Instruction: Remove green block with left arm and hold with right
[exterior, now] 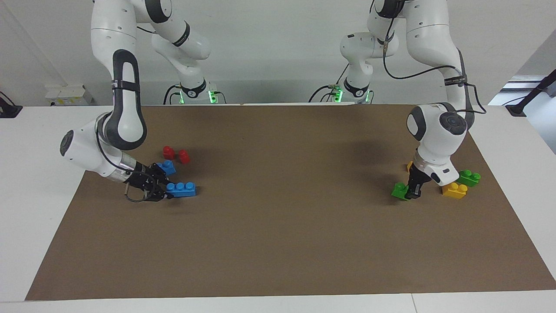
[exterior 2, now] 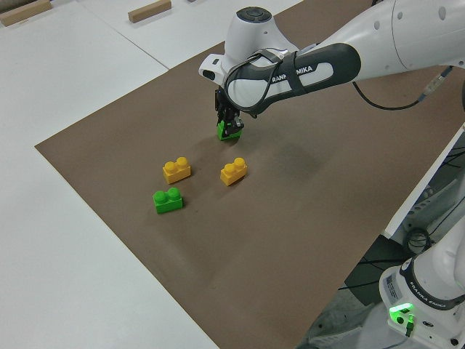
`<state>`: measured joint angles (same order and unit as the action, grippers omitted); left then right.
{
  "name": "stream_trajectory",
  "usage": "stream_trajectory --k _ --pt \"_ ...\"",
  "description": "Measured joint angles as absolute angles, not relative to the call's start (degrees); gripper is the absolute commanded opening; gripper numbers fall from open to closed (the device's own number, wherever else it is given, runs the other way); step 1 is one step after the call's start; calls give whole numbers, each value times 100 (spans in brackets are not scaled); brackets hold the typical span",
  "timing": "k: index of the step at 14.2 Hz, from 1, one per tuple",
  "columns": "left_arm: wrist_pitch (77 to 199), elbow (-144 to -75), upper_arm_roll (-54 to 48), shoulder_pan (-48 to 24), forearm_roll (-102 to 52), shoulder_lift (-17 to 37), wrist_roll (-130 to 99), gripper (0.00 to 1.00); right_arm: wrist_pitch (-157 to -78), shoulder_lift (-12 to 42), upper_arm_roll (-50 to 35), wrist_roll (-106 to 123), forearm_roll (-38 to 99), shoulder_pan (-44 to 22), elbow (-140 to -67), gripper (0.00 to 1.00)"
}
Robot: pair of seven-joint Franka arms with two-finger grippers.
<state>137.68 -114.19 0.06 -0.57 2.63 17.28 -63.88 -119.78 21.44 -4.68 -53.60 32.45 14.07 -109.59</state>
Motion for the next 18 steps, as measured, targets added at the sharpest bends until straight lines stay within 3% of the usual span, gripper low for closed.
stream_trajectory --k 8,13,18 --pt "13605 -11141 -11 -57 275 1597 -5990 100 -11848 1820 -503 -5299 2922 1371 -10737 100" --pt "12337 -10386 -88 -95 279 1245 -5288 100 -10890 1044 -567 -4095 1539 1061 -10333 100" --pt "11381 -10054 -164 -112 280 765 -3900 100 -10147 96 -577 -2246 659 752 -10271 100"
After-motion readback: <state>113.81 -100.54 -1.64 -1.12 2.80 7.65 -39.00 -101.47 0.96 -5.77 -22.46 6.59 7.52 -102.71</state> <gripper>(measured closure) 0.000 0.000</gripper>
